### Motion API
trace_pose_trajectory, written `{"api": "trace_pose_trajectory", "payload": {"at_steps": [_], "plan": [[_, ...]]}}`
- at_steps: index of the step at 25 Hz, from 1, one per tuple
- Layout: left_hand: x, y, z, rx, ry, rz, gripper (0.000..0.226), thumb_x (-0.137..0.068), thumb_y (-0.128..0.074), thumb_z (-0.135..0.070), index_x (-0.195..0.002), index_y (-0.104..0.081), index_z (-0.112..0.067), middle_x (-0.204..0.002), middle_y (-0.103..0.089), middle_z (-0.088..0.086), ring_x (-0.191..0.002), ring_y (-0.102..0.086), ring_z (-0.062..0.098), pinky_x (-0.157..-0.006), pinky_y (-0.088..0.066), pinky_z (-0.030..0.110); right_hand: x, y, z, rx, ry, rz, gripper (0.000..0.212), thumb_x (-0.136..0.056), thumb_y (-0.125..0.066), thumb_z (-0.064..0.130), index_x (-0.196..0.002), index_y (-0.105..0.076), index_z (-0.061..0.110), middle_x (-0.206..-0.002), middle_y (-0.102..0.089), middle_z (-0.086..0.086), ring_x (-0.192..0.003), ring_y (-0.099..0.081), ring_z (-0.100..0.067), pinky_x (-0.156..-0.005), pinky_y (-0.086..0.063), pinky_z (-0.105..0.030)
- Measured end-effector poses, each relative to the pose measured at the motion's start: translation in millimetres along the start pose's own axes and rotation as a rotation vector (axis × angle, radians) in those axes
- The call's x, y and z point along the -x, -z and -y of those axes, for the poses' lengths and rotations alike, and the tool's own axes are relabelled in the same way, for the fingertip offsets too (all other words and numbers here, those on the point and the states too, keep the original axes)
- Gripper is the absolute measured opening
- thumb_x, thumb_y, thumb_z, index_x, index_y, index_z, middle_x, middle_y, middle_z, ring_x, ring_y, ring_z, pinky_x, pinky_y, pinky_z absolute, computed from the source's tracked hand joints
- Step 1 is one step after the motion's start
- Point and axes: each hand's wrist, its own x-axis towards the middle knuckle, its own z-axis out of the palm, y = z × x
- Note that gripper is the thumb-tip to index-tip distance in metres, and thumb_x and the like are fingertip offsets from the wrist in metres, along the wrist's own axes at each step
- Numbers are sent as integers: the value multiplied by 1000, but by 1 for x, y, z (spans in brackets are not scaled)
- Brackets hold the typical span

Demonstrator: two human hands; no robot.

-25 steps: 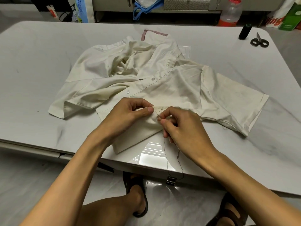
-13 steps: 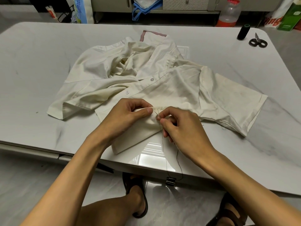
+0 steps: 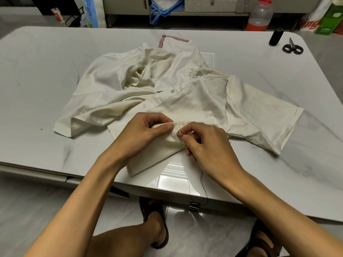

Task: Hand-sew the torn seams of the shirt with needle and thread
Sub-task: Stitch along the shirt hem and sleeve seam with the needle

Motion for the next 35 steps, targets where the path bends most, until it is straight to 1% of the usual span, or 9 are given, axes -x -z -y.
{"api": "trace_pose_trajectory", "payload": {"at_steps": [5,7,9,11,14,18,22,30,35], "plan": [[1,-2,-2,-43,-26,-15,6,-91,-70,-11,-86,-73,-9,-78,-72,-8,-73,-62,0,-70,-45,12,0,-2,-1,5,-13,-20,17,-90,-59,9,-83,-72,17,-52,-59,5,-56,-55,-3,-58,-35,-10],[0,-4,-2,-92,-50,-38,7,-88,-74,-15,-84,-74,-9,-79,-73,-5,-73,-63,3,-71,-47,20,-1,-4,-2,7,-24,-33,15,-91,-60,13,-82,-71,17,-53,-59,6,-56,-54,-5,-58,-34,-12],[0,-5,0,-158,-84,-86,11,-82,-77,-27,-80,-74,-16,-79,-75,-2,-75,-65,9,-74,-49,34,-2,-6,-2,11,-30,-46,14,-91,-61,15,-81,-71,17,-53,-59,5,-54,-53,-7,-59,-35,-14],[1,-7,0,-203,-117,-138,13,-77,-74,-33,-76,-73,-20,-76,-74,-3,-75,-67,14,-74,-51,39,-2,-7,-2,8,-39,-58,14,-91,-61,16,-81,-70,17,-53,-60,4,-53,-52,-8,-60,-37,-17],[3,-9,-1,-247,-166,-196,13,-76,-74,-34,-74,-72,-21,-72,-72,-7,-71,-65,12,-69,-49,38,-2,-7,-1,7,-45,-71,15,-91,-61,16,-79,-69,17,-53,-60,2,-53,-52,-10,-61,-41,-21],[5,-12,1,-375,-245,-288,14,-77,-72,-39,-76,-71,-24,-71,-70,-10,-70,-63,11,-67,-49,37,-2,-7,1,-10,-63,-85,14,-90,-59,13,-79,-69,15,-52,-61,0,-52,-54,-11,-64,-45,-25],[7,-14,2,-454,-312,-339,14,-79,-71,-38,-80,-72,-24,-71,-70,-8,-69,-63,13,-65,-50,39,0,-5,4,-33,-79,-79,16,-90,-59,10,-79,-69,13,-50,-60,2,-48,-53,-8,-61,-45,-21],[7,-15,4,-487,-366,-366,13,-80,-71,-38,-80,-72,-24,-71,-70,-9,-67,-63,13,-64,-49,39,1,-4,8,-43,-91,-65,16,-91,-58,10,-79,-67,14,-50,-61,2,-47,-53,-4,-54,-39,-14],[7,-20,5,-621,-523,-454,14,-82,-73,-32,-78,-71,-18,-67,-67,-6,-62,-61,15,-55,-48,37,1,-6,7,5,-106,-116,18,-91,-57,12,-78,-67,17,-54,-62,4,-51,-54,-4,-56,-40,-14]]}}
